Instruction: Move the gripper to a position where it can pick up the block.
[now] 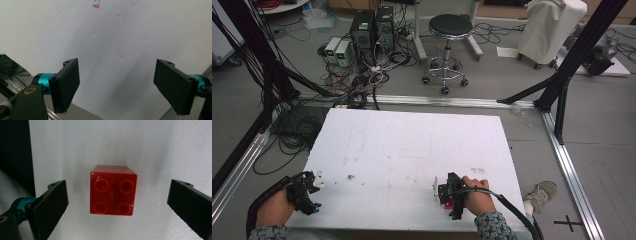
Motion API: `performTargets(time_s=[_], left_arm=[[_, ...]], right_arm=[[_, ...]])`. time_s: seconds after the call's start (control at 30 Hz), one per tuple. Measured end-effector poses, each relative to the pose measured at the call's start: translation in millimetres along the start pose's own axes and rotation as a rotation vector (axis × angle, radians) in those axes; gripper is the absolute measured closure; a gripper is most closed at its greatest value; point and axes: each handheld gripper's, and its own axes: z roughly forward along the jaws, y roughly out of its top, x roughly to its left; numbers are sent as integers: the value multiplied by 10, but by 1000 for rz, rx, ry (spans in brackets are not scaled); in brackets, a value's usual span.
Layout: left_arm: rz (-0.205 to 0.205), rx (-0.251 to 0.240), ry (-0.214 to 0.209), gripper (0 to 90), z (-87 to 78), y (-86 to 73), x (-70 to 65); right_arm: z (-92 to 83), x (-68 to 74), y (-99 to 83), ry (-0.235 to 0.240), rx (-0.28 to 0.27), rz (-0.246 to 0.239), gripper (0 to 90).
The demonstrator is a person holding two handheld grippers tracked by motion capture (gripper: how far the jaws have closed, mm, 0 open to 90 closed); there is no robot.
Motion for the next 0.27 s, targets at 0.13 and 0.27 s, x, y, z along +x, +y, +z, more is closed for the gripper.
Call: performTargets(time_s=[0.13, 0.27], left_arm=[[0, 0, 0, 212, -3, -4, 3], [-2, -4, -1, 212, 7, -4, 4]], right_arm=[[-4, -6, -6, 5, -2, 0, 26], [-21, -6, -12, 1, -9, 2, 26]])
